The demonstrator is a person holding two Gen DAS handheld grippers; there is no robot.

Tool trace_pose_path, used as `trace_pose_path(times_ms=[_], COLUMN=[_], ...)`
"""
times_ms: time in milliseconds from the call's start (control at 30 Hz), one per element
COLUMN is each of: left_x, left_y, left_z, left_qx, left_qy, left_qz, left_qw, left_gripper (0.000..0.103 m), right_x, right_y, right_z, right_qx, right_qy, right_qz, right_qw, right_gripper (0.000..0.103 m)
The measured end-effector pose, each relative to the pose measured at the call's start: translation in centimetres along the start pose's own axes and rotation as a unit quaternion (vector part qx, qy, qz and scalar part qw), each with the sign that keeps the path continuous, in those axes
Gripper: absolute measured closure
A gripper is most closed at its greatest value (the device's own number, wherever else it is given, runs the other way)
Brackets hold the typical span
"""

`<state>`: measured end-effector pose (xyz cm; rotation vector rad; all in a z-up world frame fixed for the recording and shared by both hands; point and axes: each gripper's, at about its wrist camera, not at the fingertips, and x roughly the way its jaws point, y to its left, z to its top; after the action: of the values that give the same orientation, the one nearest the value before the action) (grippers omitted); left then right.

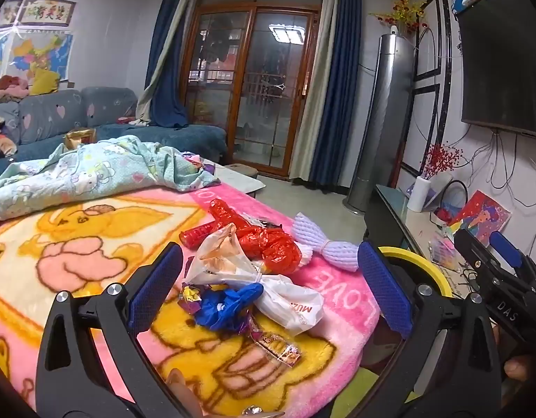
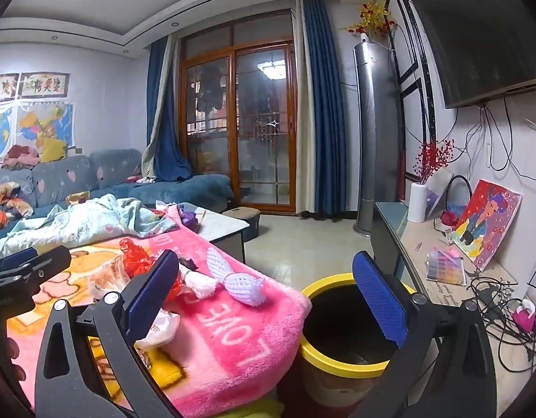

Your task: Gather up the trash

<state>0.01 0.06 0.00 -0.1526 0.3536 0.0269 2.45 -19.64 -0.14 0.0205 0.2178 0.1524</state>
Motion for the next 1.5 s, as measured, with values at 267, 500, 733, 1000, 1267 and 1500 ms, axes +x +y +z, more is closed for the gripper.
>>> trace_pose_path(times_ms=[267, 500, 733, 1000, 1267, 1500], left_x=[0.2, 0.0, 0.0, 0.0, -0.1, 0.0], left_y=[0.0, 0.1, 0.1, 0.1, 0.1, 0.1], left_z=[0.0, 0.0, 0.0, 0.0, 0.0, 0.0], left_qx=[0.002, -0.003, -0.003, -0.004, -0.004, -0.003], left_qy=[0.000, -0.001, -0.002, -0.002, -0.002, -0.001], left_qz=[0.002, -0.002, -0.002, -0.002, -0.002, -0.002], left_qw=[1.0000, 1.0000, 1.0000, 1.0000, 1.0000, 1.0000], left_gripper=[0.011, 0.011, 0.011, 0.011, 0.011, 0.011], right_x=[0.1, 0.2, 0.3, 1.0, 1.0, 1.0], right_y=[0.2, 0.5, 0.2, 0.4, 0.4, 0.4], right_z=[-0.1, -0.3, -0.8, -0.5, -0.5, -0.5], right_qx=[-0.002, -0.003, -0.003, -0.004, -0.004, -0.004], right_qy=[0.003, 0.007, 0.013, 0.023, 0.023, 0.022], right_qz=[0.001, 0.000, -0.001, -0.002, -0.003, -0.002], right_qw=[1.000, 1.000, 1.000, 1.000, 1.000, 1.000], right_gripper=[0.006, 0.006, 0.006, 0.006, 0.006, 0.006])
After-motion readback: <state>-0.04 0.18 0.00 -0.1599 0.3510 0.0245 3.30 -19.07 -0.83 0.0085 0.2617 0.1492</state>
